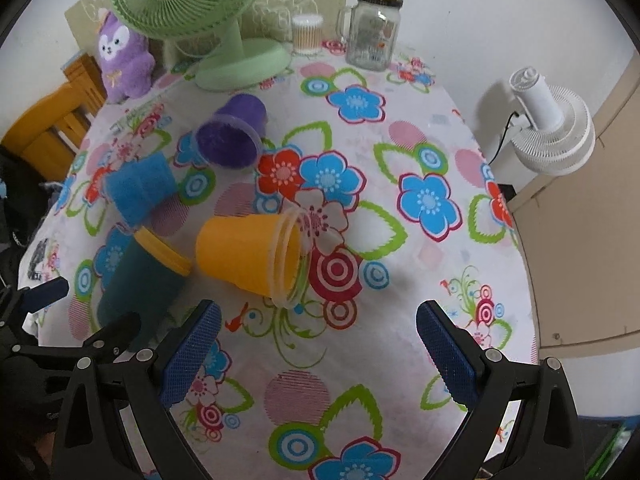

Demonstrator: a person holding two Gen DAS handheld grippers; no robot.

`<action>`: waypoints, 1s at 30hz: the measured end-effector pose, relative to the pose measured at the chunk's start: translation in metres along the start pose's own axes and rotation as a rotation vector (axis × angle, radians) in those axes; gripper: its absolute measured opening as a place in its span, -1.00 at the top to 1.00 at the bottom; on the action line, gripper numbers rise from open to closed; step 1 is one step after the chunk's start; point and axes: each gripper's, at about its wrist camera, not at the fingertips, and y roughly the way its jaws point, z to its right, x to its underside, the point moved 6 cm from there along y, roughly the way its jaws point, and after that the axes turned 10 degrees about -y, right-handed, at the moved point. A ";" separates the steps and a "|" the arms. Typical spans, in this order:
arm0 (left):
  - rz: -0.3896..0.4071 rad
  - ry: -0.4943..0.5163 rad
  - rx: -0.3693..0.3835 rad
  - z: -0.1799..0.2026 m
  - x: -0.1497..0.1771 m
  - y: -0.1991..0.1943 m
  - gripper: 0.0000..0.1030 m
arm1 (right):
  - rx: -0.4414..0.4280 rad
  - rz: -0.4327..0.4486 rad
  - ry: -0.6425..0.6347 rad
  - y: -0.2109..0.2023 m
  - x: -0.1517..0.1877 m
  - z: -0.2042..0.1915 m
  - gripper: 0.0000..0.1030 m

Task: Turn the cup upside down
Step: 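Lower the left gripper around the lying teal cup's base and close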

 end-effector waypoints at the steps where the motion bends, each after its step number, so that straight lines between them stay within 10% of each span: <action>1: -0.005 0.005 0.000 0.001 -0.001 0.005 -0.96 | 0.000 -0.007 0.003 0.004 0.000 0.000 -0.93; 18: -0.067 0.077 0.024 0.007 -0.004 0.055 -0.85 | -0.001 -0.088 0.030 0.048 0.002 -0.004 -0.93; 30: -0.085 0.041 0.004 0.014 0.007 0.059 -0.44 | -0.024 -0.093 -0.009 0.048 0.003 -0.005 -0.93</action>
